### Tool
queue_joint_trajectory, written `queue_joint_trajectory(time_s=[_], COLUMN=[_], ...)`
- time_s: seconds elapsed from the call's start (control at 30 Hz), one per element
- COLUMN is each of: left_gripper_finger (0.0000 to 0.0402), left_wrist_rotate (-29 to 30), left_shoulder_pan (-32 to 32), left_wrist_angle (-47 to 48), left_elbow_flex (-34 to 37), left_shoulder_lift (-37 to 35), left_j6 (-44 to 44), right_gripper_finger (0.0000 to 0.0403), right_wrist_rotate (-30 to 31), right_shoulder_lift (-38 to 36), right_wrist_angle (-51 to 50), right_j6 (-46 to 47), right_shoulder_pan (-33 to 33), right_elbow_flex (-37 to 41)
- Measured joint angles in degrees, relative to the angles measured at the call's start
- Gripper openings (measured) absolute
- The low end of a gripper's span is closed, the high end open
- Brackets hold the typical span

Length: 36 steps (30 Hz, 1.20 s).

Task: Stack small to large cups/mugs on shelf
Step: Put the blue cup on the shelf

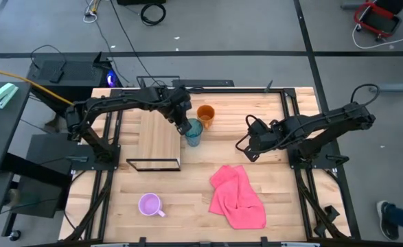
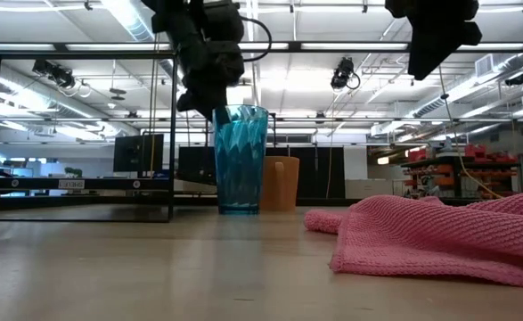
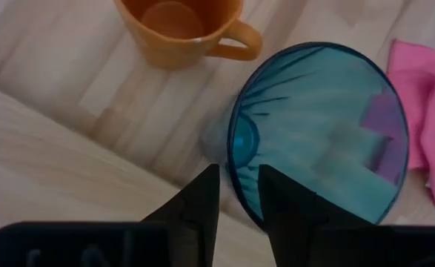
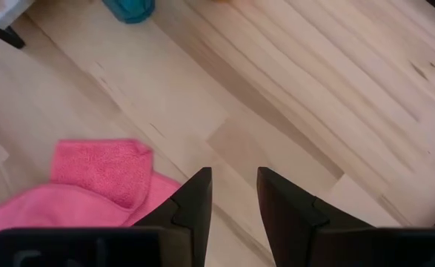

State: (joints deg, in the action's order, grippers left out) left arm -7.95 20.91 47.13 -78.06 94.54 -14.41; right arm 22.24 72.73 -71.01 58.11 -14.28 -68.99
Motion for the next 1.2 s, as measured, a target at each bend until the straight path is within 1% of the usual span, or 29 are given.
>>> queue_joint_trajectory(time_s=[0.13, 0.3, 0.37, 0.47, 0.53, 0.67, 0.83, 0.97, 1.07, 1.2], left_gripper_finger=[0.0072, 0.0016, 0.0013, 0.002, 0.0014, 0.0012, 0.0012, 0.0012, 0.0012, 0.0012], left_wrist_rotate=[3.5, 3.92, 3.94, 3.93, 3.97, 4.6, 12.46, 16.28, 18.0, 17.82], left_shoulder_pan=[0.01, 0.02, 0.02, 0.02, 0.02, 0.06, 1.16, 4.93, 8.9, 14.42], left_wrist_angle=[0.31, 0.13, 0.0, 0.23, 1.64, 5.21, 17.07, 25.98, 30.43, 32.24], left_elbow_flex=[0.0, 0.0, 0.0, -0.12, -1.35, -7.63, -19.87, -27.55, -29.58, -29.4], left_shoulder_lift=[0.0, -0.02, -0.02, -0.02, -0.02, -0.02, -0.02, -0.05, -0.15, -0.09], left_j6=[-0.27, -1.58, -1.62, -1.6, -1.57, -1.84, -0.17, -0.12, -0.15, 0.47], right_gripper_finger=[0.0116, 0.0116, 0.0116, 0.0116, 0.0116, 0.0116, 0.0116, 0.0116, 0.0116, 0.0117], right_wrist_rotate=[0.0, 0.0, 0.0, 0.0, 0.0, 0.02, 0.04, 0.44, 0.64, 0.66], right_shoulder_lift=[0.02, 0.02, 0.02, 0.02, 0.02, 0.02, -0.29, -0.55, -0.7, -0.68], right_wrist_angle=[0.38, 0.51, 0.51, 0.51, 0.51, 0.49, 0.47, 0.47, 0.96, 2.02], right_j6=[-0.17, -0.19, -0.43, -0.85, -1.05, -1.81, -3.59, -4.34, -5.29, -6.48], right_shoulder_pan=[0.0, 0.0, 0.0, 0.0, 0.0, 0.0, -0.51, -0.52, -0.55, -0.55], right_elbow_flex=[0.0, 0.0, 0.0, 0.0, 0.0, 0.0, 0.0, 0.0, 0.0, 0.0])
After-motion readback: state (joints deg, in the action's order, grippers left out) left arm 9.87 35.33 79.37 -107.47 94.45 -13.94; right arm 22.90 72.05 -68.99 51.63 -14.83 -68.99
